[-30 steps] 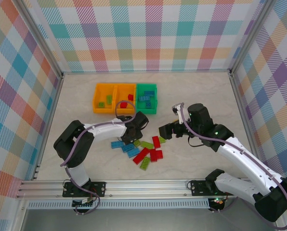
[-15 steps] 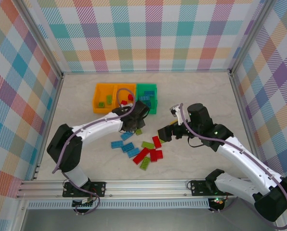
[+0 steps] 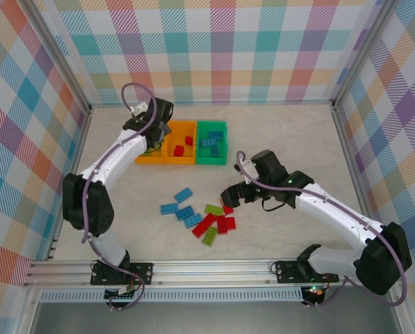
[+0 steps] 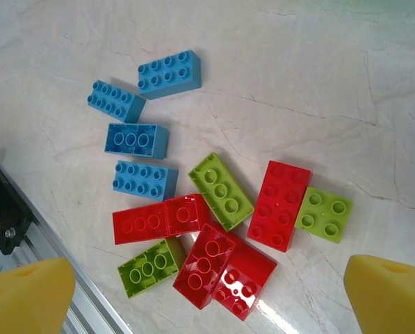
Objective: Sort the legos into containers by color
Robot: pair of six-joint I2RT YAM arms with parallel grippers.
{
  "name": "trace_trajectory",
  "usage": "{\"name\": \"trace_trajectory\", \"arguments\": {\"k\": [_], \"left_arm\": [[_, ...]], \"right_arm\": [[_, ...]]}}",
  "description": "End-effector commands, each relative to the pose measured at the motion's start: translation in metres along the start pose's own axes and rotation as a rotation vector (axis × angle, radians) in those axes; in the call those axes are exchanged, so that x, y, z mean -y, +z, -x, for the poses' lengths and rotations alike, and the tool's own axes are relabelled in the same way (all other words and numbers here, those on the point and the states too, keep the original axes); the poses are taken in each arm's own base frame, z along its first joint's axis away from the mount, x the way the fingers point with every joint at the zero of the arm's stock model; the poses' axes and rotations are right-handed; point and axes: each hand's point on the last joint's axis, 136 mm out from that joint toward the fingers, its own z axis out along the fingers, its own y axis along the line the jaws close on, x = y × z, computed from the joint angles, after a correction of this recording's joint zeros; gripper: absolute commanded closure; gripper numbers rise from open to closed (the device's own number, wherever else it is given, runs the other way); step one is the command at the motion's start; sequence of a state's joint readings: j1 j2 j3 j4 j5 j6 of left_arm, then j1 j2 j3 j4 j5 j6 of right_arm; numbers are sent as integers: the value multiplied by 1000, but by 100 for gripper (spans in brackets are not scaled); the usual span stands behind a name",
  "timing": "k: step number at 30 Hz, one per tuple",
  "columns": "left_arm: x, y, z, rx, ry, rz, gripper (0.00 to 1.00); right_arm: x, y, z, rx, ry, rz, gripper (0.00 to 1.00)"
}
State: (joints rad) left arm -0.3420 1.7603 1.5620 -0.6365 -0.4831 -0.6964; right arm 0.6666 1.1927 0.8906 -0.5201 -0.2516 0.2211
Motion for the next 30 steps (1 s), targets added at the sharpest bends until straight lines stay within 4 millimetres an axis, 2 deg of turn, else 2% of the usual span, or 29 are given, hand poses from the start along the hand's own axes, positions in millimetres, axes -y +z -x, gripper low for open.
{"name": "trace_trajectory", "arguments": {"k": [1, 5, 7, 11, 14, 17, 19, 24, 25, 27, 30], "left_arm": [[-14, 40, 7, -43, 54, 83, 67], [-10, 82, 11, -86, 73, 108, 62], [-5, 94, 13, -85, 97, 114, 51], [-6, 97, 15, -78, 104, 133, 47], [-7, 82, 18, -84, 75, 110, 45], [-8, 45, 21, -72, 26, 40, 45], [-7, 10, 19, -49, 9, -35, 44], [-6, -97, 9, 60, 189, -227, 38], [-9, -114, 5, 78, 235, -259, 37], [-18, -142, -5, 103, 316, -328, 37], [-41, -169, -28, 92, 442, -416, 31]], "right_arm": [[-14, -8, 15, 39, -34, 37, 0], [-14, -9, 15, 45, -33, 37, 0], [-14, -10, 14, 45, -30, 37, 0], [-14, -12, 14, 50, -25, 29, 0], [-14, -12, 17, 61, -16, 27, 0], [-9, -8, 21, 69, 13, -18, 0], [-10, -1, 23, 62, 30, -37, 0], [-25, 24, 33, 55, 88, -65, 1], [-28, 32, 35, 59, 126, -61, 5], [-33, 49, 39, 60, 199, -65, 8], [-44, 76, 42, 30, 222, -99, 7]]}}
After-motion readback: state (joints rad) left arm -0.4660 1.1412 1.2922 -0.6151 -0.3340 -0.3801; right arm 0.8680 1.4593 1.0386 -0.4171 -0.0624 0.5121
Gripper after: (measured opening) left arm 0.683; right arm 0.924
